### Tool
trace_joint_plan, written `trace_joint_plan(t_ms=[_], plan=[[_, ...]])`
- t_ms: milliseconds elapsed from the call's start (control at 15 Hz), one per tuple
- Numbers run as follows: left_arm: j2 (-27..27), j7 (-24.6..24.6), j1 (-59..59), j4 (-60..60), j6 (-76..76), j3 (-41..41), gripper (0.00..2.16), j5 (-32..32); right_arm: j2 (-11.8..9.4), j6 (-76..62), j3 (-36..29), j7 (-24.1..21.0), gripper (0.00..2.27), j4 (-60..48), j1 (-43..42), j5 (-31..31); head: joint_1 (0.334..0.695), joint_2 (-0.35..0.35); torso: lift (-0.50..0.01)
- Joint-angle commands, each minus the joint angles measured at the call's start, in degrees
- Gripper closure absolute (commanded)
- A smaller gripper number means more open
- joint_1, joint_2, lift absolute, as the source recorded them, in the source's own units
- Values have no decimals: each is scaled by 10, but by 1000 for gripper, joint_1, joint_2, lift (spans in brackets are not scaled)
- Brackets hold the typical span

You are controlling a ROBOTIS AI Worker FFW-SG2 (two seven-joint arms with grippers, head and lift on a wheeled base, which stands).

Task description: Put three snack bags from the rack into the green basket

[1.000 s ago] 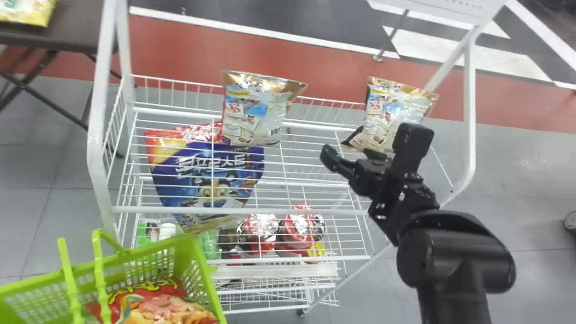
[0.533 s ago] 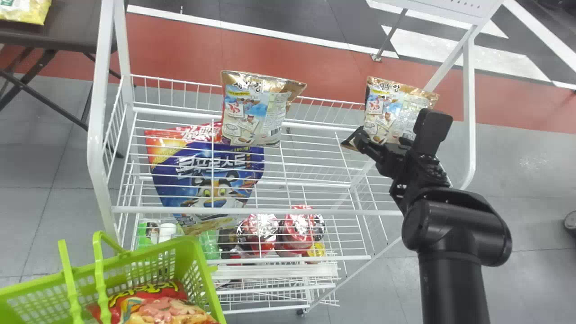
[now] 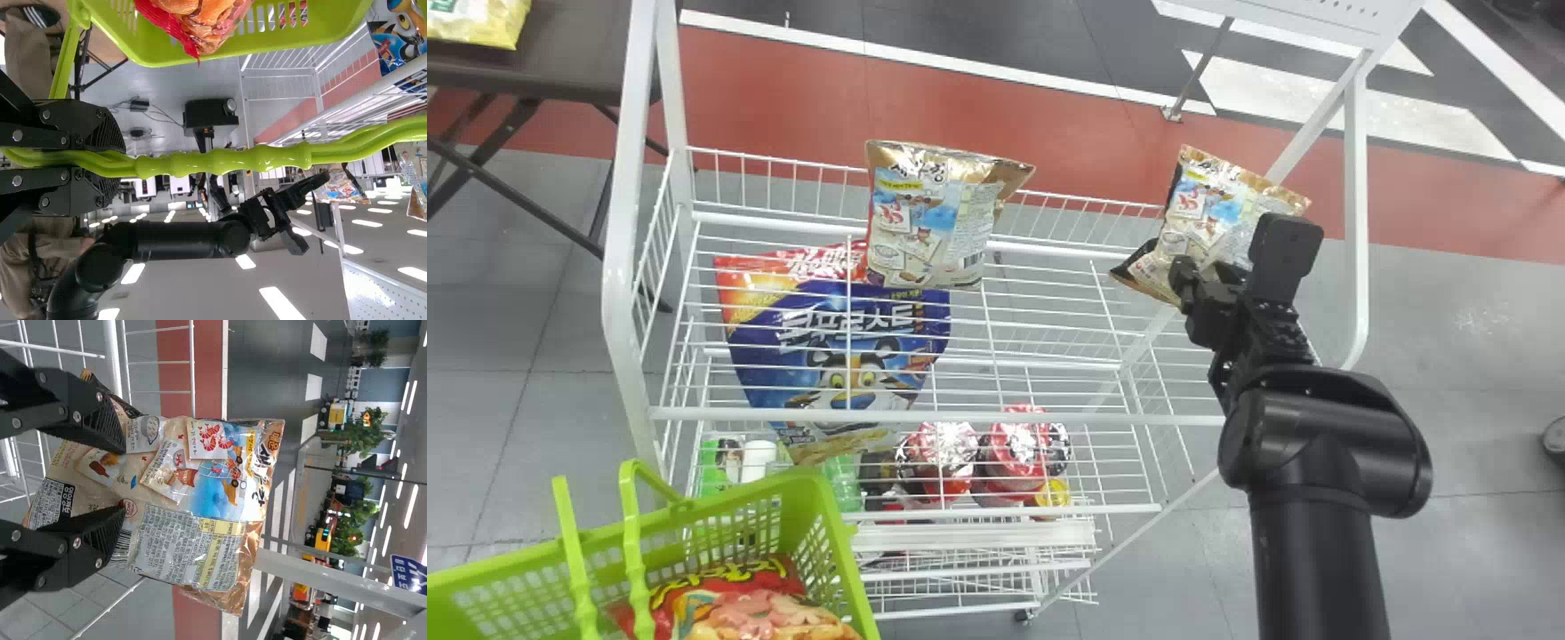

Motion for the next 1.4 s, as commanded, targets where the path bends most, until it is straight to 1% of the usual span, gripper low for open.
trace_joint_plan(t_ms=[0,200,400,600,800,867,933,1000,1133,1333], plan=[[1,0,2,0,-1,1,2152,0,0,-9,-3,-3,2256,-8,7,0,695,-350,0],[1,-3,2,0,-1,0,2148,0,0,0,-8,0,2256,-18,19,-11,695,-350,0],[1,-3,1,0,-1,0,2148,0,1,0,3,12,2256,-91,69,-39,695,-350,0],[1,-3,0,0,-1,0,2148,0,20,10,16,38,2256,-176,107,-49,695,-350,0],[2,-4,1,0,-1,3,2152,1,29,42,38,46,2256,-277,163,-78,695,-350,0],[2,-4,1,0,-1,4,2148,1,35,43,40,49,2256,-305,184,-85,695,-350,0],[2,-3,1,0,-1,5,2148,1,40,43,40,53,2256,-338,211,-104,695,-350,0],[2,-3,-1,0,-1,6,2148,1,41,45,40,56,2256,-373,246,-129,695,-350,0],[2,-2,-4,0,-1,9,2148,2,41,47,48,70,2256,-430,309,-159,695,-350,0],[-1,4,-5,0,-1,18,2152,2,40,177,52,110,2256,-467,331,-208,695,-350,0]])
